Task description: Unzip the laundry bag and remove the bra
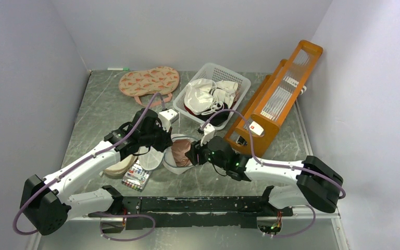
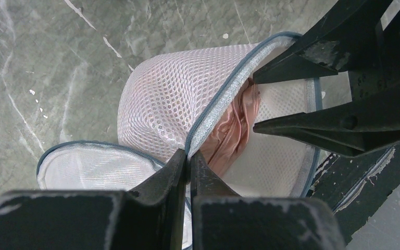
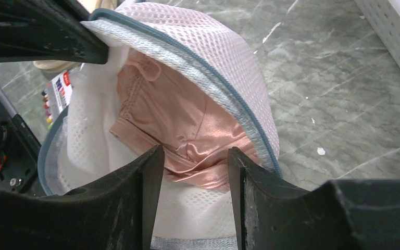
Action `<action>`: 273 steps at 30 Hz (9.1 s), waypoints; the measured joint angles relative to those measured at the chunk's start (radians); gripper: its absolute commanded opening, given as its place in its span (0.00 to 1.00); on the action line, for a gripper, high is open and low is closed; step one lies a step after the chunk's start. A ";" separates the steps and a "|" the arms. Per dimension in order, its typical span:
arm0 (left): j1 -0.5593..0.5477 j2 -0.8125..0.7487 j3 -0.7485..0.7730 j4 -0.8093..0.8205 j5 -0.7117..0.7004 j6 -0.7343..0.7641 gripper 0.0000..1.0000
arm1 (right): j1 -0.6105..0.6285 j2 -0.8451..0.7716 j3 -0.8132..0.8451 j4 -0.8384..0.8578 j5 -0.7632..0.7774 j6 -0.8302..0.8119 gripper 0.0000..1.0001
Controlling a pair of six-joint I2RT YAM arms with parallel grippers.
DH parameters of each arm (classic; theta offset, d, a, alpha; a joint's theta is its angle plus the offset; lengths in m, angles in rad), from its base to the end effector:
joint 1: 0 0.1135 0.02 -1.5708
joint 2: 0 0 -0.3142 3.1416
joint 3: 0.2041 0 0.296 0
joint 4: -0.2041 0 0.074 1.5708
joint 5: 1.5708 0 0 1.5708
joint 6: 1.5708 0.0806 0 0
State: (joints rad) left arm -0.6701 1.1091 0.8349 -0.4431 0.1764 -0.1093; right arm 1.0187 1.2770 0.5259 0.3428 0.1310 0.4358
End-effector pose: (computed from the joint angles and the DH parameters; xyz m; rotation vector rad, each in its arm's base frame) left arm 0.2192 -0.1917 0.2733 0.7405 2.2299 -0.5976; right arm 0.1784 0.2696 0.1992 -0.5084 2.0046 0.8011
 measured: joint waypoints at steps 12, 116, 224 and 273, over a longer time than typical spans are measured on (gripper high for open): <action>0.000 0.015 0.000 0.000 0.005 0.000 0.14 | 0.002 0.147 0.034 0.052 0.065 0.003 0.50; 0.000 0.056 0.000 -0.003 0.008 0.000 0.13 | -0.011 -0.112 0.097 -0.020 -0.011 0.190 0.00; 0.000 0.068 0.002 -0.010 0.006 0.000 0.15 | -0.401 0.866 1.096 -0.515 0.092 -0.201 0.29; -0.001 0.102 0.004 -0.015 0.008 0.000 0.33 | -0.147 -0.089 0.159 -0.426 -0.143 0.053 0.83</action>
State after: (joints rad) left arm -0.6712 1.2110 0.8387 -0.4583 0.1844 -0.1093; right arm 0.8715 1.1881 0.6853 -0.0837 -0.0116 0.4885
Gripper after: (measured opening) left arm 0.247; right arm 0.897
